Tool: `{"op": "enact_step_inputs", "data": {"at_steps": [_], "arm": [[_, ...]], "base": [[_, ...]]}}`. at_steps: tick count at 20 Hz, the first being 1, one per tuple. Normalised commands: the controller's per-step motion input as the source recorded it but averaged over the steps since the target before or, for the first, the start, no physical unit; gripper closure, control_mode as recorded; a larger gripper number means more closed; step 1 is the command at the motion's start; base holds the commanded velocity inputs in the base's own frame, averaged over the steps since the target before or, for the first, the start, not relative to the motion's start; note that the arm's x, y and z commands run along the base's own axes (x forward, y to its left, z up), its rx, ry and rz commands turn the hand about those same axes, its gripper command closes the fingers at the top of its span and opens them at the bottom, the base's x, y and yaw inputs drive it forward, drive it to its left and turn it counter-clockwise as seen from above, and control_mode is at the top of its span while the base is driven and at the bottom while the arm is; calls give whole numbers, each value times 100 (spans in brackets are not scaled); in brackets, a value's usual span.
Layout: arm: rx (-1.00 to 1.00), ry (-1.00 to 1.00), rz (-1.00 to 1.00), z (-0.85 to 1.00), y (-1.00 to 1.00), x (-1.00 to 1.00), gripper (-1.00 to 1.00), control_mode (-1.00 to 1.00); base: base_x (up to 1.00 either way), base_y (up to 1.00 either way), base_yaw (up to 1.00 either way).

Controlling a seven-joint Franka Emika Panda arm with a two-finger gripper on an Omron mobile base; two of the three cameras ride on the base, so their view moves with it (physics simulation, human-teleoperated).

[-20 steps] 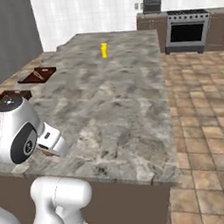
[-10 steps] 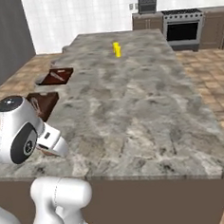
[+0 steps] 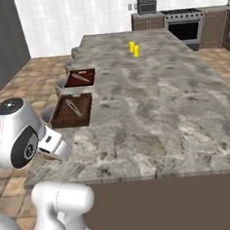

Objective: Gather the broccoli and onion from the fridge and place them on a tray on the dining counter. Then gather the chicken drumsticks from the fridge and place them on the other tray.

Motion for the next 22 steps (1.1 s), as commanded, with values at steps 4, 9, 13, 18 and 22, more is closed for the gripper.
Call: {"op": "enact_step_inputs", "data": {"at_steps": [4,9,13,18,22], "arm": [[0,0,0,0,0,0,100,100],[0,0,0,0,0,0,100,100],[0,0,0,0,0,0,100,100],[0,0,0,0,0,0,100,100],[0,0,0,0,0,0,100,100]], "base": [[0,100,-24],[21,100,-40],[86,88,-60],[81,92,-59],[13,100,-50]]}}
